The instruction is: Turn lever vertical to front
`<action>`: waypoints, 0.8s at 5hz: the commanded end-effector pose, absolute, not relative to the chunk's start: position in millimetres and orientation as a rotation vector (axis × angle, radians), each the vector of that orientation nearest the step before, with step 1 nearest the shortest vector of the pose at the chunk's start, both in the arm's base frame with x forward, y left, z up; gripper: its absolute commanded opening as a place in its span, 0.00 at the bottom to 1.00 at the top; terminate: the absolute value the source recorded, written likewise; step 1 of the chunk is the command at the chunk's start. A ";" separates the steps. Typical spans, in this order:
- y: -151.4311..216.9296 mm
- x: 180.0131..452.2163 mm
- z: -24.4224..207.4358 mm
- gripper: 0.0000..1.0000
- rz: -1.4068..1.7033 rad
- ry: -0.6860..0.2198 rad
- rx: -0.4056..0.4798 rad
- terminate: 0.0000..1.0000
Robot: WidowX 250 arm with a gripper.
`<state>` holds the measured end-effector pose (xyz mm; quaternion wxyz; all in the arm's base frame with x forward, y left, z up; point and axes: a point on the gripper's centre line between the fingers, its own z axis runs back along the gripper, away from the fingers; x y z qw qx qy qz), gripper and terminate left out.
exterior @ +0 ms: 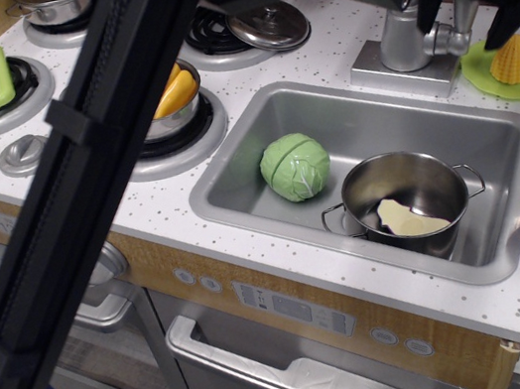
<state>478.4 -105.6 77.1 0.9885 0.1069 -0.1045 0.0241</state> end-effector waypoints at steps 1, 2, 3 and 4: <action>-101.1 496.0 127.2 1.00 0.084 -0.370 0.201 0.00; -96.5 508.9 120.3 1.00 0.060 -0.396 0.187 0.00; -92.4 515.2 116.1 1.00 0.049 -0.401 0.176 0.00; -92.7 516.7 114.1 0.00 0.058 -0.392 0.169 0.00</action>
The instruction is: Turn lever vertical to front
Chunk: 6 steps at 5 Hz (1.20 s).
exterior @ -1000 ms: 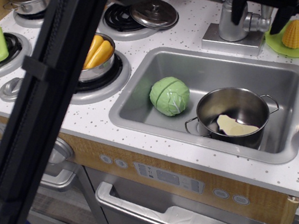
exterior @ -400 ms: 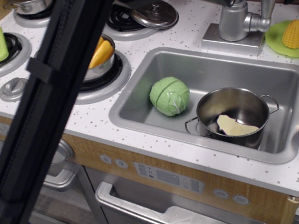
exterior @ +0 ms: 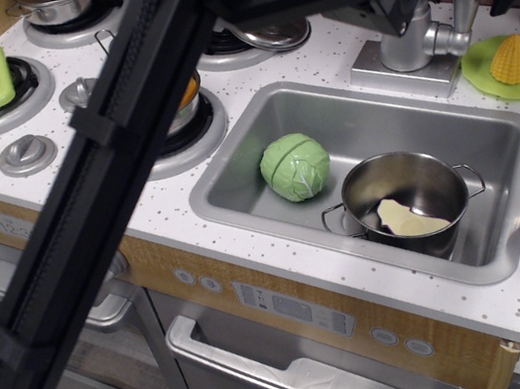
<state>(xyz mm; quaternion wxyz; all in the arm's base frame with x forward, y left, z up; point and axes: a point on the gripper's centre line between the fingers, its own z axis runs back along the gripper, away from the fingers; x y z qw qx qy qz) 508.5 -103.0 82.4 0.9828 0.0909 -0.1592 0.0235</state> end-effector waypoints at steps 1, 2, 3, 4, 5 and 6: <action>-96.7 511.5 116.7 0.00 0.075 -0.377 0.168 0.00; -102.6 500.2 119.7 0.00 0.106 -0.355 0.167 0.00; -109.0 485.3 118.7 0.00 0.141 -0.329 0.158 0.00; -109.5 474.6 112.5 0.00 0.162 -0.280 0.129 0.00; -104.4 470.5 97.7 0.00 0.163 -0.213 0.055 0.00; -105.7 464.5 81.6 0.00 0.153 -0.170 0.025 0.00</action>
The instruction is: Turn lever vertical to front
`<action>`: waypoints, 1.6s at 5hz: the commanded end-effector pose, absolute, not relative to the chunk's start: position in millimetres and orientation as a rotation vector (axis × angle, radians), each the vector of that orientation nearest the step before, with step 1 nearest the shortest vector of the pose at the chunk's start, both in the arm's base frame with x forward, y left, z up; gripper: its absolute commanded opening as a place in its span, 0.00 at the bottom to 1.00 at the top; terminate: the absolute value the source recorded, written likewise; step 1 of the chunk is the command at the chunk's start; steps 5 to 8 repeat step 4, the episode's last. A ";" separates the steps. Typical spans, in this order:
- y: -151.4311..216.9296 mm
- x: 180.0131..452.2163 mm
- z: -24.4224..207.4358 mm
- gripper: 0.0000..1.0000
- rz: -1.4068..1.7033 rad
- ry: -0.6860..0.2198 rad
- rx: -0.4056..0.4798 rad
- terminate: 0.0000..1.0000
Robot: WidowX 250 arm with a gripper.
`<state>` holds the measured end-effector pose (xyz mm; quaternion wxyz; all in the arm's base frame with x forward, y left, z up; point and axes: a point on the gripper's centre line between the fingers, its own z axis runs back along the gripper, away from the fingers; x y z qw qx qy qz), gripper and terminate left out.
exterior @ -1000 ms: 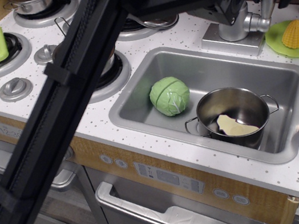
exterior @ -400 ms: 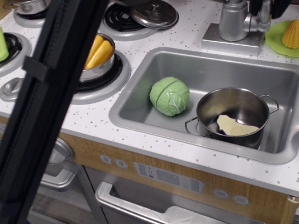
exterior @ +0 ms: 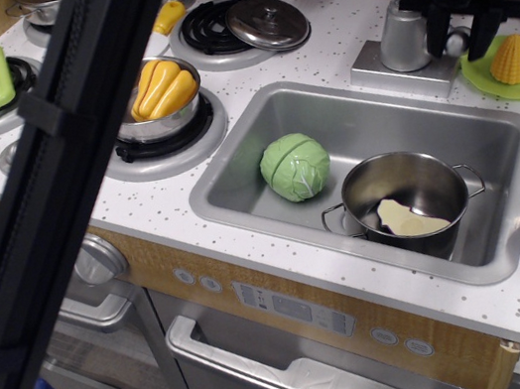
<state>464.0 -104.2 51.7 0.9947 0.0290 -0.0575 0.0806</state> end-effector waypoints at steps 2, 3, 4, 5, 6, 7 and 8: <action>-108.2 454.2 46.8 0.00 0.169 -0.211 0.007 0.00; -106.3 454.8 55.0 1.00 0.155 -0.202 0.028 0.00; -105.7 457.1 61.0 1.00 0.132 -0.209 0.041 1.00; -105.7 457.1 61.0 1.00 0.132 -0.209 0.041 1.00; -105.7 457.1 61.0 1.00 0.132 -0.209 0.041 1.00; -105.7 457.1 61.0 1.00 0.132 -0.209 0.041 1.00; -105.7 457.1 61.0 1.00 0.132 -0.209 0.041 1.00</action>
